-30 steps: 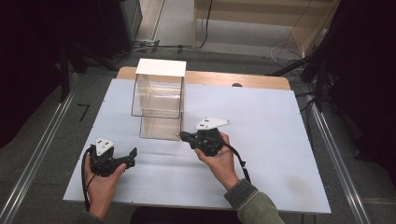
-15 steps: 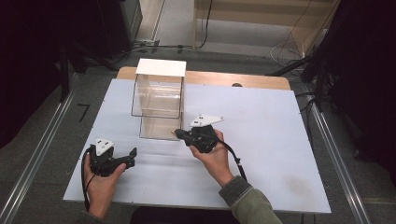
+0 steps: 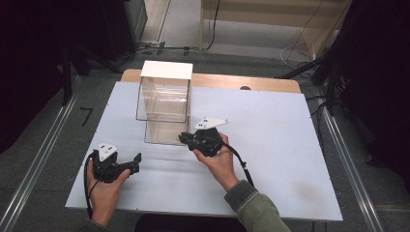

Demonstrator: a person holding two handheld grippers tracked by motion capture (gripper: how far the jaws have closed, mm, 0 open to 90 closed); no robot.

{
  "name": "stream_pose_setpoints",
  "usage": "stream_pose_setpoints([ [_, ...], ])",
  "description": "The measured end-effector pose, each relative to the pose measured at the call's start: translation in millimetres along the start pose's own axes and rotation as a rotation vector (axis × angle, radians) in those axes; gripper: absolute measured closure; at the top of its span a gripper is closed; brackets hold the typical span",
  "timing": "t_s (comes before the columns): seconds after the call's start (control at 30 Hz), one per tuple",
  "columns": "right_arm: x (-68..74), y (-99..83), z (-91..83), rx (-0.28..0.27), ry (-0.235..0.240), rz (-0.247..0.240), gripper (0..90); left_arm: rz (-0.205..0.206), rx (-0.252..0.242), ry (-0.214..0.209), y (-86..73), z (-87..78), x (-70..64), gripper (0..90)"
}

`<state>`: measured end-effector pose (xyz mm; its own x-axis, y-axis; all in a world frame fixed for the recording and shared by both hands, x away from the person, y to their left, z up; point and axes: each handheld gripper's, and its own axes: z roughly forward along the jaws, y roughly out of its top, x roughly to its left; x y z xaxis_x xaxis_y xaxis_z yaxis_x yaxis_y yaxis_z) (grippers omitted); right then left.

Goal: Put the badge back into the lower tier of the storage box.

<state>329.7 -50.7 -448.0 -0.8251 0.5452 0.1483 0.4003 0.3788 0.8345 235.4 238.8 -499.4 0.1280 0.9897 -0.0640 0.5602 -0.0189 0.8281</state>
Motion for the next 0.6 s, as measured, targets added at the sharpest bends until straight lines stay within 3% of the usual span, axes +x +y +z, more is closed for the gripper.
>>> stream_pose_setpoints([
  [0.4, 2.8, -3.7, -15.1, -0.008, 0.035, 0.001, 53.6, 0.001, 0.002, 0.001, -0.2, -0.3, -0.4, 4.8],
  [0.6, -6.2, -13.2, -26.8, -0.013, 0.022, 0.016, 45.8, 0.001, 0.001, 0.005, -0.2, -1.1, -1.5, 4.8],
])
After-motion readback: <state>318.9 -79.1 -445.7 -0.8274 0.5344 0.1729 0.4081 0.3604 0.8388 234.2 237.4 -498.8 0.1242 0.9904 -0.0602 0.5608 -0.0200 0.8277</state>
